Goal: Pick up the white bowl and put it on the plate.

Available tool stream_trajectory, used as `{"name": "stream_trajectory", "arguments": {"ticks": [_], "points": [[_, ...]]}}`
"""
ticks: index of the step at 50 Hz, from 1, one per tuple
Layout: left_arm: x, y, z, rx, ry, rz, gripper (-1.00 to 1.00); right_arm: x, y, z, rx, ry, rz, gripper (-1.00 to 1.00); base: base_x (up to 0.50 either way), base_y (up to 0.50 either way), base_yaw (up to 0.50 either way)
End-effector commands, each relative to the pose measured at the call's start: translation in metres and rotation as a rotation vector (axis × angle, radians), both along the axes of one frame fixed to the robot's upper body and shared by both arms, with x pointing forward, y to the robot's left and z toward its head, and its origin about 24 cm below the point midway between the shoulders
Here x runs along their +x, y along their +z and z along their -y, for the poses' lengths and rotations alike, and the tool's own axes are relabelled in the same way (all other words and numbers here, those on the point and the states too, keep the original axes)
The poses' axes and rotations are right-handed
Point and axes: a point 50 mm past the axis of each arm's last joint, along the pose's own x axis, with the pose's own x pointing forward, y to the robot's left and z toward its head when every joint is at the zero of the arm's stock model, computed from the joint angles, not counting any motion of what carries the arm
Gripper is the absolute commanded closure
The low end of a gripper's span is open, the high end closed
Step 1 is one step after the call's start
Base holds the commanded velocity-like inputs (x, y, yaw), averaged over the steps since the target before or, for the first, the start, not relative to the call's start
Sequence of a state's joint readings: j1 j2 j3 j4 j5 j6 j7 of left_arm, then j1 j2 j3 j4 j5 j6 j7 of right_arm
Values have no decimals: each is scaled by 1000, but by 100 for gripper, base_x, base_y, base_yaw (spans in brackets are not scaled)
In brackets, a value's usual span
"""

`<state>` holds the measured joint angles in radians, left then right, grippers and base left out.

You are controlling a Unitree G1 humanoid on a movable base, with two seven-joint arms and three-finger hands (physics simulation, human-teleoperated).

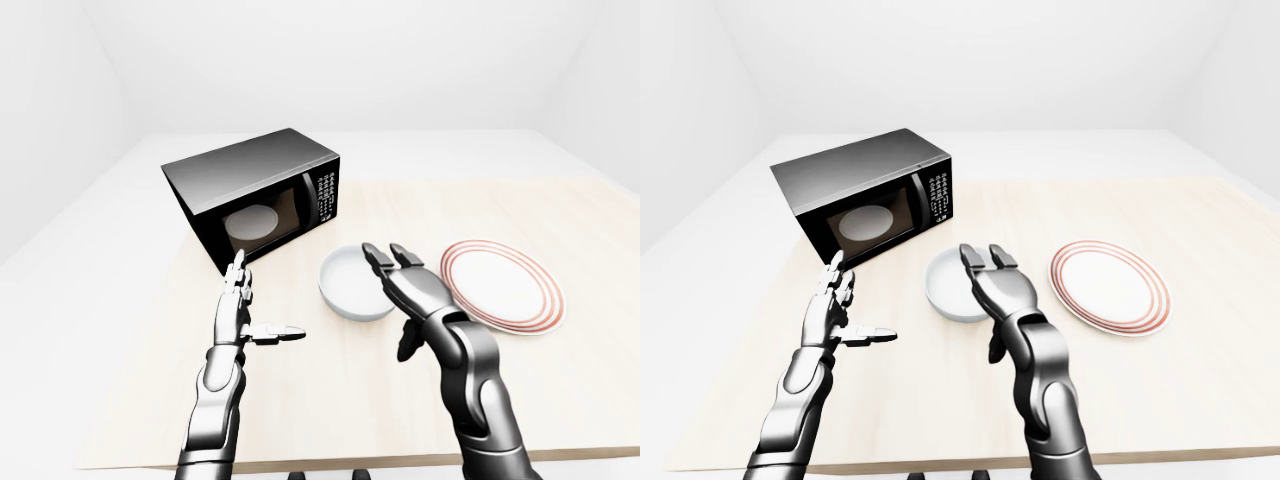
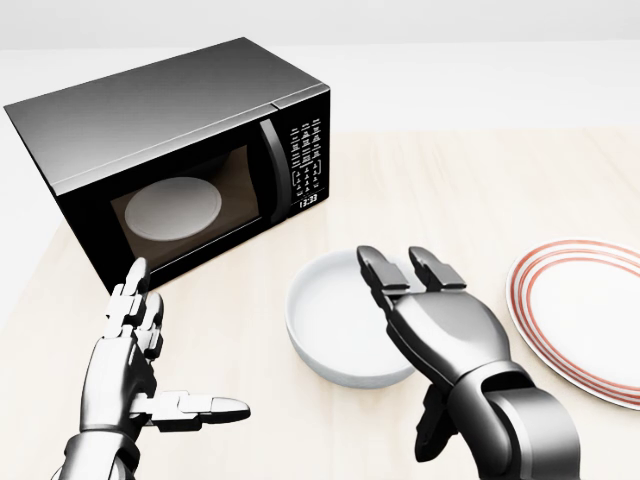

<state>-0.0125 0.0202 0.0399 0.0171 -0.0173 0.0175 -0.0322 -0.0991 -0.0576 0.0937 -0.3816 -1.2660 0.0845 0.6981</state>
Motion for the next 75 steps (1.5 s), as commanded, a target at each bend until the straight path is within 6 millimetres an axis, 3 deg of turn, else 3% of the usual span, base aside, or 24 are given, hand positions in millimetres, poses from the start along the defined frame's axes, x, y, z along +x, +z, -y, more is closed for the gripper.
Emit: {"name": "stream_trajectory", "arguments": {"ticks": [1, 18, 34, 44, 75], "points": [[0, 0, 0, 0, 0, 0, -100, 0, -1, -4, -29, 10, 1, -100, 0, 0, 0], [0, 0, 0, 0, 0, 0, -100, 7, 4, -19, -111, 83, 41, -100, 0, 0, 0], [0, -1, 0, 1, -2, -2, -100, 12, -9, -31, -130, 120, -15, -100, 0, 0, 0], [0, -1, 0, 1, -4, -1, -100, 14, -25, -31, -151, 130, -85, -100, 0, 0, 0], [1, -2, 0, 0, -1, -2, -100, 12, -41, -25, -186, 123, -143, -100, 0, 0, 0]]}}
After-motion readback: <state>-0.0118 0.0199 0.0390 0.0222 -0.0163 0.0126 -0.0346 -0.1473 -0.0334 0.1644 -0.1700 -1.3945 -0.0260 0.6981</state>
